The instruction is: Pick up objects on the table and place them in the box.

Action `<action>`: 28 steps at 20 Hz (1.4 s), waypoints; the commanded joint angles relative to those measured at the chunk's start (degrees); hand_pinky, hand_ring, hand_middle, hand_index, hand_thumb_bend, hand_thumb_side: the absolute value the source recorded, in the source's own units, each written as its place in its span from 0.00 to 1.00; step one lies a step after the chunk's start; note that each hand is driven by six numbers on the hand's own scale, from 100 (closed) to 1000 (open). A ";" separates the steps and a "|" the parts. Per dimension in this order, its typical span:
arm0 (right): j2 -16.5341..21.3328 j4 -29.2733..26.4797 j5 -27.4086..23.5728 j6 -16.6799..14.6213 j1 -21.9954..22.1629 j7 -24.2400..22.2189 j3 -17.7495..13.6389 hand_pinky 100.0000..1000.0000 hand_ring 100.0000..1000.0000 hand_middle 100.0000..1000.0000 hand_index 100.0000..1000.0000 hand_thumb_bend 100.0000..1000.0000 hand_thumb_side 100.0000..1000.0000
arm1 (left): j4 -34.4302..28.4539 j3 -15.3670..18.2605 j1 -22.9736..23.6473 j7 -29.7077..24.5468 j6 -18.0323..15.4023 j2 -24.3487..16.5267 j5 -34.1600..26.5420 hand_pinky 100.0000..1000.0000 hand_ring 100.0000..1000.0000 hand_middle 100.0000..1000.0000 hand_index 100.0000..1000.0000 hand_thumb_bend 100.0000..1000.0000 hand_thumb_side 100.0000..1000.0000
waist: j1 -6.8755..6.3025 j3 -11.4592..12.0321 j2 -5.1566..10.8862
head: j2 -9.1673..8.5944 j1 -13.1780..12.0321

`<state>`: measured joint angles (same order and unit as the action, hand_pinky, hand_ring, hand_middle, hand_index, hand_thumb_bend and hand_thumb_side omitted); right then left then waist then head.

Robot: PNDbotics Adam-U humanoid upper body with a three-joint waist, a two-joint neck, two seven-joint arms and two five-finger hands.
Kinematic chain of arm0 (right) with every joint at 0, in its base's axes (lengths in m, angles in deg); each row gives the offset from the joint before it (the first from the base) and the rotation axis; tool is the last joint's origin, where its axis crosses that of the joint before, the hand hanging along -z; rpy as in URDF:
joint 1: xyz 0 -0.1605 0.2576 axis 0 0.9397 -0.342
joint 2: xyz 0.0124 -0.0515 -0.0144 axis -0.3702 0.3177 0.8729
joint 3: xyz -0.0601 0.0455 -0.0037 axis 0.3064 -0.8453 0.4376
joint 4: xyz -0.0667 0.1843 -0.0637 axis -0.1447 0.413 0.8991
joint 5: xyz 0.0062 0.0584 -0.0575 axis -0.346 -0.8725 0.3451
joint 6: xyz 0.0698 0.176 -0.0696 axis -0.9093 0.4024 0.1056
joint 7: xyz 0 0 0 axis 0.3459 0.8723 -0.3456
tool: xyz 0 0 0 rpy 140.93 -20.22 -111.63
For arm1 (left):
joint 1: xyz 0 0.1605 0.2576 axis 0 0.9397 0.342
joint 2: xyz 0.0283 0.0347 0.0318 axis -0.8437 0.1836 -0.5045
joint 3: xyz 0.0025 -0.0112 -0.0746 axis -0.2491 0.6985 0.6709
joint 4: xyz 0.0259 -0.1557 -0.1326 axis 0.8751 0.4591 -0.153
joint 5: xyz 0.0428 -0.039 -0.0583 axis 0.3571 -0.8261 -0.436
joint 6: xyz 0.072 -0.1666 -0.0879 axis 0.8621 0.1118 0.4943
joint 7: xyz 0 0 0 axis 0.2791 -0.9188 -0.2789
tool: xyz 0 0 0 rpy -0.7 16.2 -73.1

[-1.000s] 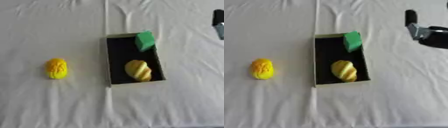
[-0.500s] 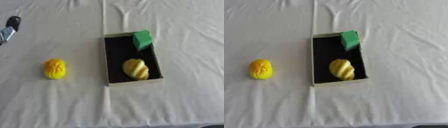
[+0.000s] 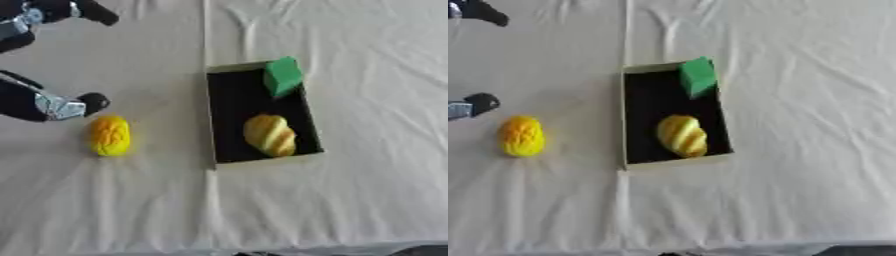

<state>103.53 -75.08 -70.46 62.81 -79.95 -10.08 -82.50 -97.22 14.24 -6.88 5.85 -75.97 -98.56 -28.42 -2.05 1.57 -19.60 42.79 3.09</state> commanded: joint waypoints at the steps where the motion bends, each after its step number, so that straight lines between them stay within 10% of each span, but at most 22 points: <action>1: 1.04 -1.00 -0.44 0.38 -0.68 0.09 -0.44 0.94 0.88 0.66 0.85 0.00 0.22 | -0.79 -1.10 -1.24 -3.72 1.36 -0.89 -0.09 0.94 0.87 0.79 0.91 0.47 0.23 | 0.10 0.06 1.42 | 0.18 0.00; 6: 0.32 -1.00 -0.81 0.92 -0.42 0.09 -0.41 0.94 0.88 0.65 0.85 0.00 0.28 | -0.79 -2.52 -0.18 -8.87 3.78 -0.96 -0.27 0.94 0.88 0.79 0.91 0.45 0.04 | -0.04 0.04 1.41 | 0.25 0.10; 28: -2.29 -1.00 -2.33 2.90 0.33 -0.47 -0.62 0.95 0.87 0.62 0.84 0.00 0.45 | 9.32 -4.71 4.24 -8.33 7.23 4.26 7.00 0.93 0.88 0.79 0.91 0.48 0.00 | -0.05 -0.50 1.01 | -0.22 -0.22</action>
<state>100.23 -75.12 -72.29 65.51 -79.36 -10.59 -82.49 -88.70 9.19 -2.26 -2.71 -68.39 -93.55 -22.16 -2.30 1.13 -19.51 42.80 3.07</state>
